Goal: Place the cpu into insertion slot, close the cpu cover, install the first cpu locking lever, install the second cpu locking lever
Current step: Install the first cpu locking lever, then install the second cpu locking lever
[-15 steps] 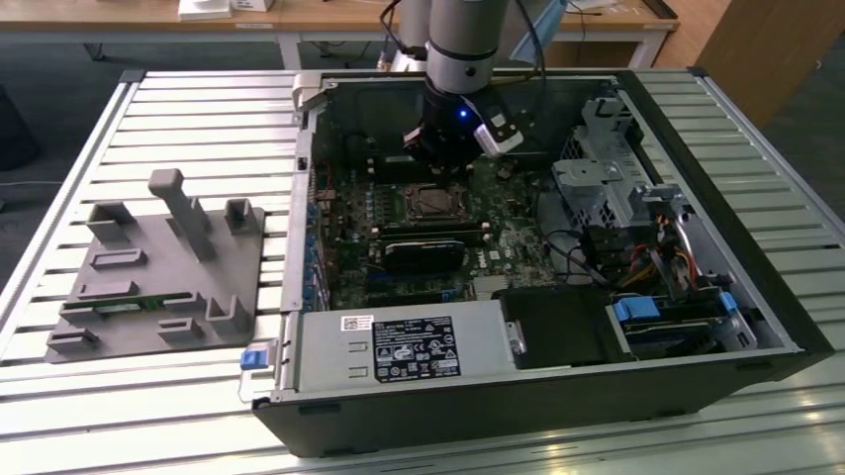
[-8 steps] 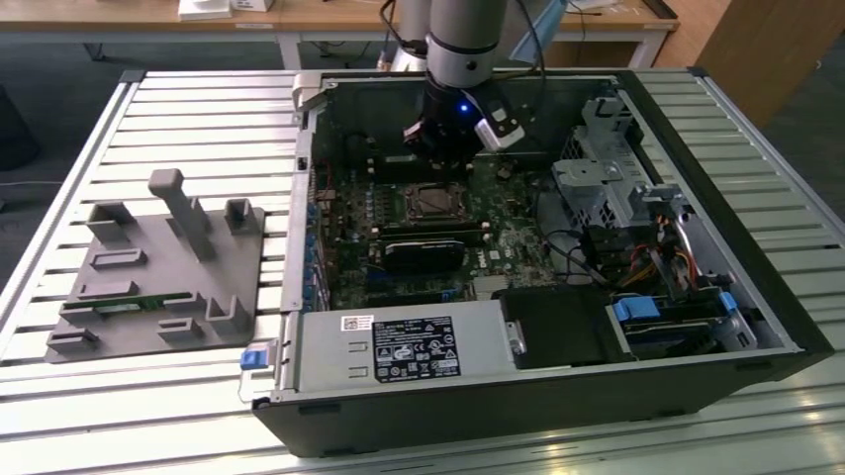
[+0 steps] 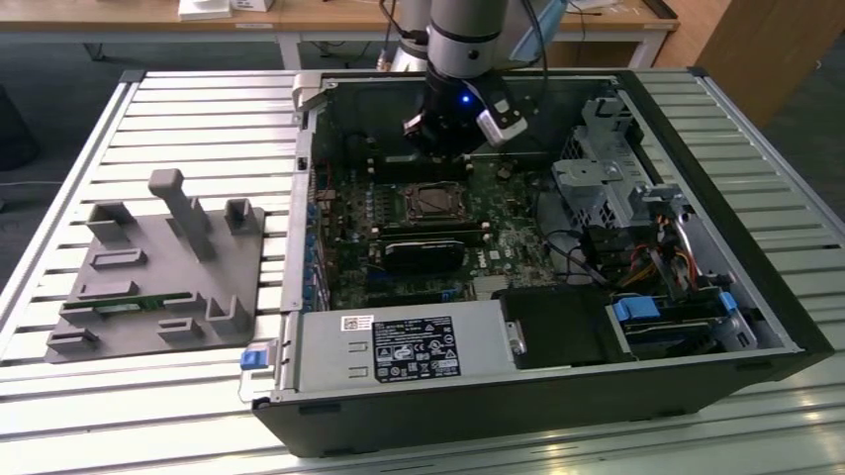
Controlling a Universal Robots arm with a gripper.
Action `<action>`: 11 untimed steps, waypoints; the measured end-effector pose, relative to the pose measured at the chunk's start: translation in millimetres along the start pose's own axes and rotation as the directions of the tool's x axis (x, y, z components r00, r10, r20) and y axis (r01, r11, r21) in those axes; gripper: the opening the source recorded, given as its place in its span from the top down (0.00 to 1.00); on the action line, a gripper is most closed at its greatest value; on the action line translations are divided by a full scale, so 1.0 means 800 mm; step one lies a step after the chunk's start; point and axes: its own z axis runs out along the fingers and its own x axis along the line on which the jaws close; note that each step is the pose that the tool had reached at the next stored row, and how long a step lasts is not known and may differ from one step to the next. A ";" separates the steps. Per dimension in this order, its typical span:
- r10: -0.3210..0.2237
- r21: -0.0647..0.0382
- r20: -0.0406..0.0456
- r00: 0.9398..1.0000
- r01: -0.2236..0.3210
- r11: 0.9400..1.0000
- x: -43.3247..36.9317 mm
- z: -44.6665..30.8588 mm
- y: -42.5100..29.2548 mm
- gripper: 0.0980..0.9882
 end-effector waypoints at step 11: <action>0.000 0.000 0.000 1.000 0.000 1.000 0.000 -0.0003 -0.0051 0.99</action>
